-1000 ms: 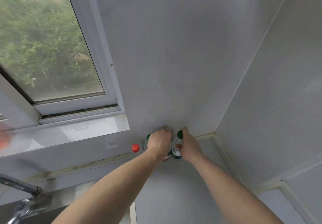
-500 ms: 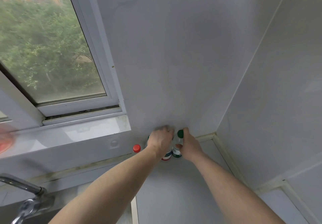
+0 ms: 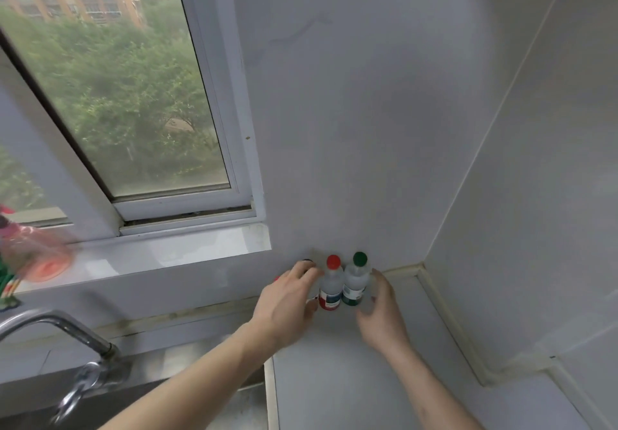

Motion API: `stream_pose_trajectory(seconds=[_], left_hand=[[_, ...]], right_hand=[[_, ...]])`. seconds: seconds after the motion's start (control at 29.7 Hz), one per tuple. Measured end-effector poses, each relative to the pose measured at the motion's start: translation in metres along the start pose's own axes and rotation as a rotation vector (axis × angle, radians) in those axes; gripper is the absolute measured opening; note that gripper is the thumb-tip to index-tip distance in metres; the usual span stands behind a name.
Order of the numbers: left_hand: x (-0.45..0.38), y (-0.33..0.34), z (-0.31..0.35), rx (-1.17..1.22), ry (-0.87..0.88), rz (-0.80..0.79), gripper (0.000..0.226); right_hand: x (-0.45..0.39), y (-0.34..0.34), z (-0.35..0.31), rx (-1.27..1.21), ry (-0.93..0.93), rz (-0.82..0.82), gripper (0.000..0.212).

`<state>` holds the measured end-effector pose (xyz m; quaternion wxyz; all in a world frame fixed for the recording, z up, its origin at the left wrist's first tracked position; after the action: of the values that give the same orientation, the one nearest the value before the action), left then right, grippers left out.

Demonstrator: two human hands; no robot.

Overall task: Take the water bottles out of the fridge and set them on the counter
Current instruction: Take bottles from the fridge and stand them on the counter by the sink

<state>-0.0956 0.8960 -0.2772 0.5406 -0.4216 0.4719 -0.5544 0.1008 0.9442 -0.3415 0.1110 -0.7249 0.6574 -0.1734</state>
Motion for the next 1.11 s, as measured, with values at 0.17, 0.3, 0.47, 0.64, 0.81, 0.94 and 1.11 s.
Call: stream_pose_trajectory(seconds=[0.17, 0.3, 0.47, 0.64, 0.81, 0.94, 1.11], left_hand=[[0.095, -0.012, -0.009, 0.091, -0.042, -0.012, 0.046], [0.144, -0.006, -0.011, 0.116, -0.068, -0.042, 0.044], [0.192, 0.008, -0.005, 0.153, -0.029, -0.114, 0.047], [0.206, 0.005, 0.003, 0.139, 0.065, -0.173, 0.047], [0.202, -0.009, 0.022, 0.107, 0.208, -0.217, 0.048], [0.205, -0.016, 0.037, 0.147, 0.305, -0.22, 0.045], [0.233, -0.014, 0.052, 0.188, 0.486, -0.264, 0.044]], right_hand=[[0.089, 0.001, 0.008, -0.036, 0.059, -0.073, 0.07], [0.143, 0.01, -0.001, 0.023, 0.04, -0.163, 0.056], [0.195, 0.005, -0.004, 0.131, 0.012, -0.24, 0.055], [0.234, -0.016, 0.003, 0.147, 0.036, -0.185, 0.054], [0.285, -0.031, 0.014, 0.121, 0.12, -0.045, 0.054], [0.321, -0.034, 0.011, 0.125, 0.16, 0.029, 0.055], [0.388, -0.031, 0.001, 0.156, 0.211, 0.215, 0.056]])
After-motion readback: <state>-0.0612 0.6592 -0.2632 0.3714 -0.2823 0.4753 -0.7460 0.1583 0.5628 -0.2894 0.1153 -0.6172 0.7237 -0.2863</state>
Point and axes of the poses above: each hand's wrist, its own x-axis away from the middle knuckle, its own y-axis out of the palm, z = x × y, the point moved 3 cm from there along -x, towards the middle knuckle, and after that the axes turned 7 degrees about -x, right-handed, at the moved point
